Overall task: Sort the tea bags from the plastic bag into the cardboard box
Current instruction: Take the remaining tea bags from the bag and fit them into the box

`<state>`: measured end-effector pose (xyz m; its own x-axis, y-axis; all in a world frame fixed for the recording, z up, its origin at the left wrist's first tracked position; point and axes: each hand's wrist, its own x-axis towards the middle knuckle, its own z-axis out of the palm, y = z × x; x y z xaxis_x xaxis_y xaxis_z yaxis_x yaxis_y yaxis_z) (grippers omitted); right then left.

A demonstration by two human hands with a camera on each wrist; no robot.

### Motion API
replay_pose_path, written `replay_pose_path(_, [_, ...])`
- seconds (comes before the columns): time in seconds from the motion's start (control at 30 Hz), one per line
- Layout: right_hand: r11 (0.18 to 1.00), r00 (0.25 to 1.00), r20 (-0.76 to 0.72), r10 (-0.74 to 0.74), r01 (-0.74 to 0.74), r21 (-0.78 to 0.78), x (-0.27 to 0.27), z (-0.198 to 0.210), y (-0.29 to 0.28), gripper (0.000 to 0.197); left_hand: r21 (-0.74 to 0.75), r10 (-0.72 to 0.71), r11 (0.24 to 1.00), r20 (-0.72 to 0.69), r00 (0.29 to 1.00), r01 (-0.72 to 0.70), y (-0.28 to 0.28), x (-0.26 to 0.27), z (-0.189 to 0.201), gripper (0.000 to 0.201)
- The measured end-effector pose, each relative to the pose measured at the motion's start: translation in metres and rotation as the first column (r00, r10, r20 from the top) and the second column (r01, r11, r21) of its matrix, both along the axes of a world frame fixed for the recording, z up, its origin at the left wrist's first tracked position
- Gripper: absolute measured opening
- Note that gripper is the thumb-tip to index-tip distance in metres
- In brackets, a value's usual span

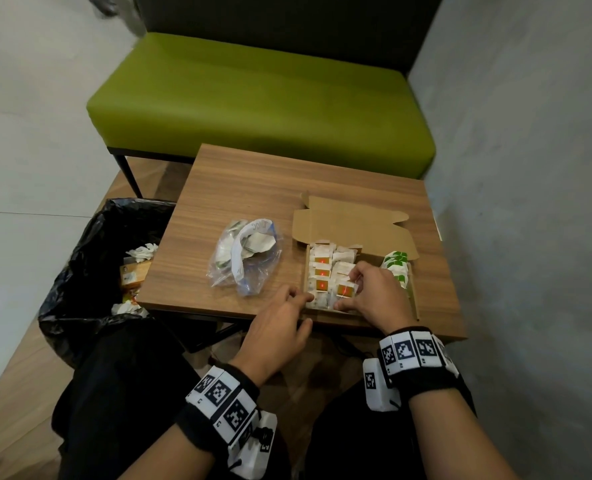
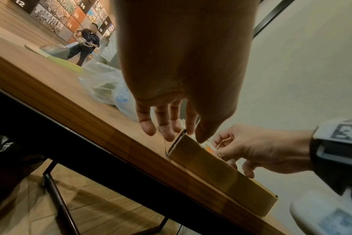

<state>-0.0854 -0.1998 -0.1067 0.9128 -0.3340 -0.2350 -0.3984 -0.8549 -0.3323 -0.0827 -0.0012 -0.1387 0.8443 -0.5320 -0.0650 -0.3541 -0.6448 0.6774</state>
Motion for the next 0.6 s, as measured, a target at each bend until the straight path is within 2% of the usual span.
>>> replay_pose_path(0.17, [0.996, 0.997, 0.067, -0.043, 0.037, 0.084, -0.008, 0.003, -0.004, 0.064, -0.008, 0.0, 1.0, 0.001, 1.0, 0.0, 0.0, 0.0, 0.0, 0.047])
replay_pose_path(0.23, [0.991, 0.991, 0.097, -0.088, 0.077, 0.11, -0.013, 0.004, -0.007, 0.052, -0.01, -0.001, 1.0, 0.007, 1.0, 0.001, 0.0, 0.0, -0.001, 0.047])
replay_pose_path(0.3, [0.993, 0.99, 0.1, -0.099, 0.092, 0.069, -0.018, 0.003, -0.007, 0.034, -0.013, 0.001, 1.0, 0.006, 1.0, -0.001, 0.0, -0.001, -0.001, 0.048])
replay_pose_path(0.4, [0.994, 0.994, 0.032, -0.107, 0.107, -0.001, -0.021, 0.003, -0.004, 0.014, -0.008, 0.002, 1.0, 0.002, 1.0, -0.002, 0.0, 0.0, -0.001, 0.048])
replay_pose_path(0.5, [0.995, 0.997, -0.002, -0.082, 0.082, -0.061, -0.022, 0.005, -0.001, 0.015, -0.005, -0.003, 1.0, -0.008, 1.0, 0.003, 0.0, -0.001, 0.001, 0.049])
replay_pose_path(0.6, [0.998, 0.998, -0.011, -0.054, 0.053, -0.042, -0.022, 0.007, 0.003, 0.02, -0.006, -0.001, 1.0, -0.008, 1.0, 0.001, 0.001, -0.002, 0.001, 0.05])
